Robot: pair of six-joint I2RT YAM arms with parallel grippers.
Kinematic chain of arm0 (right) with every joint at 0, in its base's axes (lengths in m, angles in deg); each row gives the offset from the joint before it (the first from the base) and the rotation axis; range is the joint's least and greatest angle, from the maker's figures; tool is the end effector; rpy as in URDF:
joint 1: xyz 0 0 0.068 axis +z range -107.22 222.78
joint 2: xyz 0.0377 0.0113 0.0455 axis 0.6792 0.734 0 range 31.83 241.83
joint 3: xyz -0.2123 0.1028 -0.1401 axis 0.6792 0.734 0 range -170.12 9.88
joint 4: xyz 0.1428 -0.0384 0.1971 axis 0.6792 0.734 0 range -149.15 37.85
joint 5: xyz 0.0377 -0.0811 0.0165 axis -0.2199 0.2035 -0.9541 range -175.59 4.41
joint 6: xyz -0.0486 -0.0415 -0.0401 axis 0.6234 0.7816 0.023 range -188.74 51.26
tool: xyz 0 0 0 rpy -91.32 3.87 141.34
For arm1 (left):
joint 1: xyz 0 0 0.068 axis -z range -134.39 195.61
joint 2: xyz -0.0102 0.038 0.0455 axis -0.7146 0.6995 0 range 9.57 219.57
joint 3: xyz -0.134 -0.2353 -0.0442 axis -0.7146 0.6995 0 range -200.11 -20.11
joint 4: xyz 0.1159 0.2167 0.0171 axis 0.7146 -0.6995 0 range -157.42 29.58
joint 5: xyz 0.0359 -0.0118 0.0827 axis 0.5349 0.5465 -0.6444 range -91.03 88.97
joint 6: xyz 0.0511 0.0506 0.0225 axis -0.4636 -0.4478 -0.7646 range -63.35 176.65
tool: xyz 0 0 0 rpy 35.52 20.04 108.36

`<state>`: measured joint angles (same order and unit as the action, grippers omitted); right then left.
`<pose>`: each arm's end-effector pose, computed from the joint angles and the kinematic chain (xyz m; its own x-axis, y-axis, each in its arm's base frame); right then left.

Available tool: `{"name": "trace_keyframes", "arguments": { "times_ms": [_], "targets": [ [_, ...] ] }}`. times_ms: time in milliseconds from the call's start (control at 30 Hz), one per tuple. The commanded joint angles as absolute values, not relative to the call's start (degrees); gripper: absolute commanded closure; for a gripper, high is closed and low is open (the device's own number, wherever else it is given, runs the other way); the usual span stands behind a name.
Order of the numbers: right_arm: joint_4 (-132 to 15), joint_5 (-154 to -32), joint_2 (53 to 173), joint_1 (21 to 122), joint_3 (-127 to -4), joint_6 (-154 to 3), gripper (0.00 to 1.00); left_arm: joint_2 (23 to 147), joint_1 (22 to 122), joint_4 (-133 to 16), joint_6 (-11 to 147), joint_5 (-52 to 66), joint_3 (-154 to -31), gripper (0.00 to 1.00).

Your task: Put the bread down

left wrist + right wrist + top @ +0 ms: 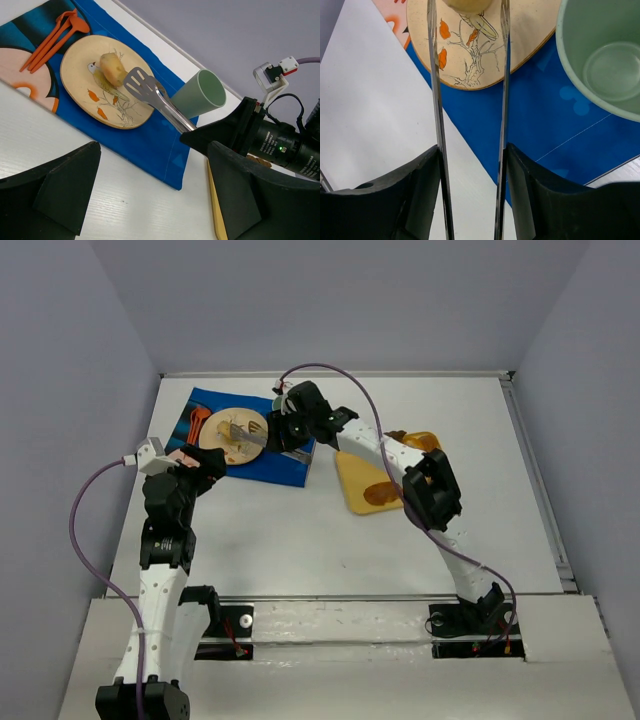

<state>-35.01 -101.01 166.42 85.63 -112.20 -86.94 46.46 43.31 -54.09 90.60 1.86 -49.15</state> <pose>0.3928 0.3875 0.2309 -0.6692 -0.2101 -0.7128 -0.6347 0.6604 0.4013 0.1798 0.0039 0.2974 -0.0277 -0.5593 -0.8285 -0.0063 0.8289 -0.5594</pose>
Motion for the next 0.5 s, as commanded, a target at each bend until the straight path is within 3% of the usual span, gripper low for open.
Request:
{"name": "trace_keyframes", "arguments": {
  "times_ms": [0,467],
  "targets": [
    [-36.6,-100.8,162.0,86.5,-112.4,-86.5,0.41,46.2,43.5,-52.4,90.6,2.4,-51.5,0.01],
    [-36.5,-102.8,151.4,88.3,-104.1,-81.7,0.45,45.2,43.5,-52.6,90.6,2.8,-51.3,0.01]
  ]
}}
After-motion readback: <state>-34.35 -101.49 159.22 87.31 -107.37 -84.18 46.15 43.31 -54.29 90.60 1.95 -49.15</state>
